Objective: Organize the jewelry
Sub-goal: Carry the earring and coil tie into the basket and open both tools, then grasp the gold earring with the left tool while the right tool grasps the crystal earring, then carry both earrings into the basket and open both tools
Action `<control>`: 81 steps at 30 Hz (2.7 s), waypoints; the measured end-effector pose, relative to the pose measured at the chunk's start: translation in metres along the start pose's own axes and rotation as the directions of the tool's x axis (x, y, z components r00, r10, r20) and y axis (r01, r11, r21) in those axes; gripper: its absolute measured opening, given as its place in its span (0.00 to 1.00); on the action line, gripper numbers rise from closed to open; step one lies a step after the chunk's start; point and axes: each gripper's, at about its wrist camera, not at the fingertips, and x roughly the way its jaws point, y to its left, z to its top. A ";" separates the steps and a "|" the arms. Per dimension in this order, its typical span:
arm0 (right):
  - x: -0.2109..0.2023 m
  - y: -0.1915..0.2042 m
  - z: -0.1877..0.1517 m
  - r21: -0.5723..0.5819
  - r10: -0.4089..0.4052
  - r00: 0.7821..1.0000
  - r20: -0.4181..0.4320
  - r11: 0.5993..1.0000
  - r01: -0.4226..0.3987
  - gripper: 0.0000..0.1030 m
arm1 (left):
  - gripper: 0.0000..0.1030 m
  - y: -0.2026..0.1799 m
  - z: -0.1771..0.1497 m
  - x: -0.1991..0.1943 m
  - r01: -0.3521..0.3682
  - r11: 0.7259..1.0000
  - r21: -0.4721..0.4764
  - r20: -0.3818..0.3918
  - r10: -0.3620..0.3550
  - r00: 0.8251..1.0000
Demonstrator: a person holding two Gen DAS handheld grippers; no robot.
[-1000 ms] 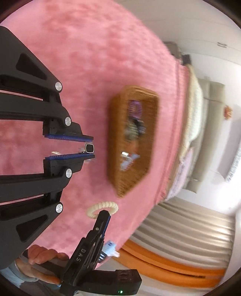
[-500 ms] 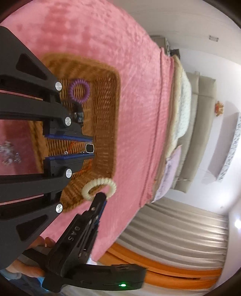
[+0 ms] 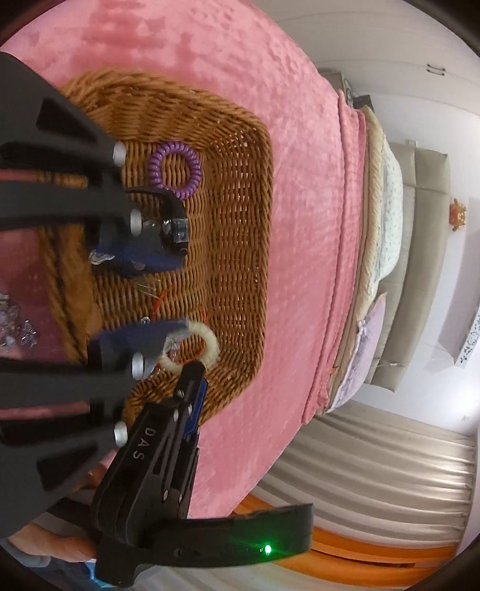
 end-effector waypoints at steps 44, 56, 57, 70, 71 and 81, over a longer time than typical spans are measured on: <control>-0.053 0.045 -0.124 -0.037 0.185 0.978 -0.094 0.981 -0.189 0.48 | 0.16 -0.008 -0.131 -0.084 -0.095 0.994 0.060 -0.185 0.104 0.977; -0.028 0.091 -0.117 -0.170 0.075 0.988 -0.133 0.981 -0.097 0.32 | 0.16 0.025 -0.118 -0.089 -0.064 0.995 -0.079 -0.119 0.054 0.991; -0.030 0.091 -0.119 -0.174 0.087 0.988 -0.129 0.979 -0.109 0.23 | 0.16 0.022 -0.118 -0.090 -0.064 0.996 -0.067 -0.114 0.056 0.992; -0.089 0.062 -0.126 -0.132 0.217 0.976 0.010 0.968 -0.214 0.07 | 0.16 0.014 -0.119 -0.107 -0.035 0.999 -0.025 -0.056 0.034 0.998; -0.095 0.060 -0.124 -0.130 0.233 0.972 0.024 0.965 -0.228 0.07 | 0.16 0.013 -0.119 -0.109 -0.031 0.999 -0.021 -0.046 0.030 0.998; -0.141 0.061 -0.109 -0.135 0.252 0.956 0.152 0.963 -0.232 0.07 | 0.16 -0.006 -0.102 -0.142 0.009 1.000 0.024 0.092 -0.011 0.996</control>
